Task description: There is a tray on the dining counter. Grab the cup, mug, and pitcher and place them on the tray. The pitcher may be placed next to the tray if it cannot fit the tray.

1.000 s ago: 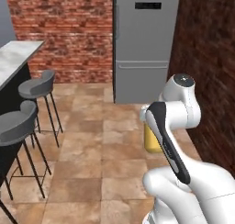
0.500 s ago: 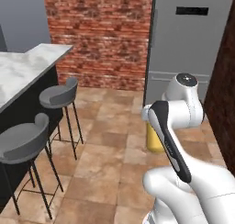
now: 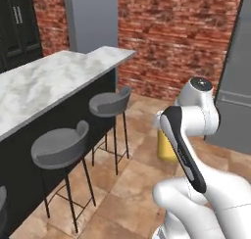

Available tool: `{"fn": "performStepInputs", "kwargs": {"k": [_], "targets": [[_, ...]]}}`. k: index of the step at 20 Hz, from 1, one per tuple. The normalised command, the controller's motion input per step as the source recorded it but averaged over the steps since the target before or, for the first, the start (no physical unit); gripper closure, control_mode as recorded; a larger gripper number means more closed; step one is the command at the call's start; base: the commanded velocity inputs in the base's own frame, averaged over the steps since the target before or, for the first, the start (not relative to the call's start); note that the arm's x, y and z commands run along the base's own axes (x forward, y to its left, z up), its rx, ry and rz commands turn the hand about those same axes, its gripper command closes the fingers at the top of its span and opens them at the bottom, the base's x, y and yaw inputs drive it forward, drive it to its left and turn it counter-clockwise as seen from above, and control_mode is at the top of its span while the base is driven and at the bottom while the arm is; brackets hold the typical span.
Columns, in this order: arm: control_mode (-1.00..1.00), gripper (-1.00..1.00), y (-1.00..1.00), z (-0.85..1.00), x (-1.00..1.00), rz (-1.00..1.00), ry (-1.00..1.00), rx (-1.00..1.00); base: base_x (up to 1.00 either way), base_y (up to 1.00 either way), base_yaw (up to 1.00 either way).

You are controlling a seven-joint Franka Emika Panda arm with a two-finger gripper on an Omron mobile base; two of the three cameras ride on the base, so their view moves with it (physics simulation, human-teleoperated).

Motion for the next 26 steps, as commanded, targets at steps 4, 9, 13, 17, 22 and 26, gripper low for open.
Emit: {"fn": "performStepInputs", "kwargs": {"k": [4, 9, 13, 17, 22, 26], "targets": [[1.00, 1.00, 0.00, 0.00, 0.00, 0.00, 0.00, 0.00, 0.29, 0.11, 0.58], [1.00, 1.00, 0.00, 0.00, 0.00, 0.00, 0.00, 0.00, 0.34, 0.04, 0.61], [1.00, 1.00, 0.00, 0.00, 0.00, 0.00, 0.00, 0.00, 0.42, 0.05, 0.61], [1.00, 1.00, 0.00, 0.00, 0.00, 0.00, 0.00, 0.00, 0.78, 0.00, 0.46], [1.00, 1.00, 0.00, 0.00, 0.00, 0.00, 0.00, 0.00, 0.85, -0.01, 0.30], [1.00, 1.00, 0.00, 0.00, 0.00, 0.00, 0.00, 0.00, 0.55, 0.00, 0.29]]}}
